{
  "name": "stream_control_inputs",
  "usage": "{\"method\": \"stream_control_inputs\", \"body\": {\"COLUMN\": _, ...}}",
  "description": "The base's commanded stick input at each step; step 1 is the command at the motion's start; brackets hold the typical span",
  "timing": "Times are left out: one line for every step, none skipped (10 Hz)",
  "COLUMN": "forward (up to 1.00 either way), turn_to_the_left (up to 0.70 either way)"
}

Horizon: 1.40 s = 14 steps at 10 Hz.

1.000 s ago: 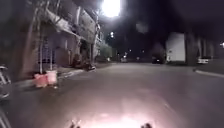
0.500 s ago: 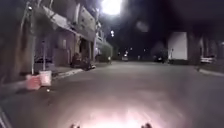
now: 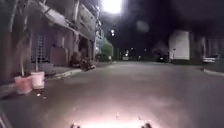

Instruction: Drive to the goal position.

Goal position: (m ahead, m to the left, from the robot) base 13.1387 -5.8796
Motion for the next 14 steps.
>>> {"method": "stream_control_inputs", "body": {"forward": 0.7, "turn_to_the_left": 0.0}}
{"method": "stream_control_inputs", "body": {"forward": 0.7, "turn_to_the_left": 0.0}}
{"method": "stream_control_inputs", "body": {"forward": 0.7, "turn_to_the_left": 0.0}}
{"method": "stream_control_inputs", "body": {"forward": 0.7, "turn_to_the_left": 0.0}}
{"method": "stream_control_inputs", "body": {"forward": 0.7, "turn_to_the_left": 0.0}}
{"method": "stream_control_inputs", "body": {"forward": 0.7, "turn_to_the_left": 0.0}}
{"method": "stream_control_inputs", "body": {"forward": 0.7, "turn_to_the_left": 0.0}}
{"method": "stream_control_inputs", "body": {"forward": 0.7, "turn_to_the_left": 0.0}}
{"method": "stream_control_inputs", "body": {"forward": 0.7, "turn_to_the_left": 0.0}}
{"method": "stream_control_inputs", "body": {"forward": 0.7, "turn_to_the_left": 0.0}}
{"method": "stream_control_inputs", "body": {"forward": 0.7, "turn_to_the_left": 0.0}}
{"method": "stream_control_inputs", "body": {"forward": 0.7, "turn_to_the_left": 0.0}}
{"method": "stream_control_inputs", "body": {"forward": 0.7, "turn_to_the_left": 0.0}}
{"method": "stream_control_inputs", "body": {"forward": 0.7, "turn_to_the_left": 0.0}}
